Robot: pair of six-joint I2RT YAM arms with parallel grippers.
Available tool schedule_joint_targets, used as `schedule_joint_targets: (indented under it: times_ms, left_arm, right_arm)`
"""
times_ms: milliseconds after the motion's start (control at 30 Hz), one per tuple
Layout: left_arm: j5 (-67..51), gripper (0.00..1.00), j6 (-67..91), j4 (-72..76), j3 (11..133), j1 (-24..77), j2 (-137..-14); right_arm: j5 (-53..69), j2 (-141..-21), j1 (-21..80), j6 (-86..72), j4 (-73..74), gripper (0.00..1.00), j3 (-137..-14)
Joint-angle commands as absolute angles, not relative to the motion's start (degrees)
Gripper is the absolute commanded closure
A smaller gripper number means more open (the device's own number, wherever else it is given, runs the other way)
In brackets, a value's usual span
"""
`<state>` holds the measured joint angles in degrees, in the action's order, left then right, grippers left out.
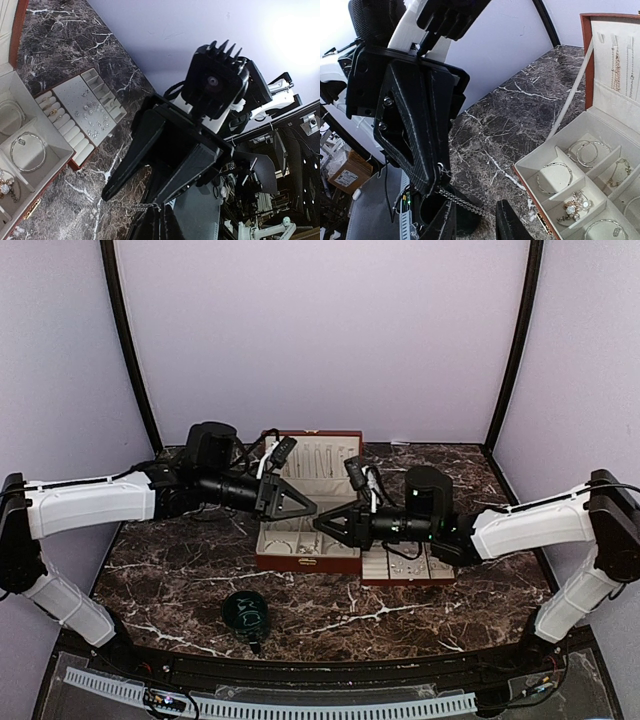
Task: Organize the mixed jewelry
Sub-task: Adjust the necklace at the center of the board, then pass from the left arm to the right
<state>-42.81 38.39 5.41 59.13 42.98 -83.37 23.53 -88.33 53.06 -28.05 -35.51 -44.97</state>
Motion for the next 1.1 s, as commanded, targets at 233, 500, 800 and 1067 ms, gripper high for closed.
schedule_joint_targets:
  times_ms: [233, 500, 800, 1067]
  left_arm:
    - [-48.8, 1.00, 21.5, -5.6, 62.5, 43.1, -84.1]
    - [-51.1, 1.00, 11.2, -9.6, 59.8, 44.0, -87.6]
    - [-48.8, 1.00, 0.5, -16.9, 61.0, 47.3, -95.8]
    - [-45.1, 1.00, -6.1, -18.4, 62.1, 47.3, -100.5]
  right_arm:
    - [22.6, -84.6, 52.1, -27.2, -35.3, 0.73, -40.3]
    - [20.0, -83.2, 52.2, -26.9, -37.0, 0.72, -33.4]
    - [17.0, -85.8, 54.8, -26.2, -40.7, 0.72, -27.8]
    - [16.2, -91.8, 58.0, -23.7, -42.4, 0.73, -29.2]
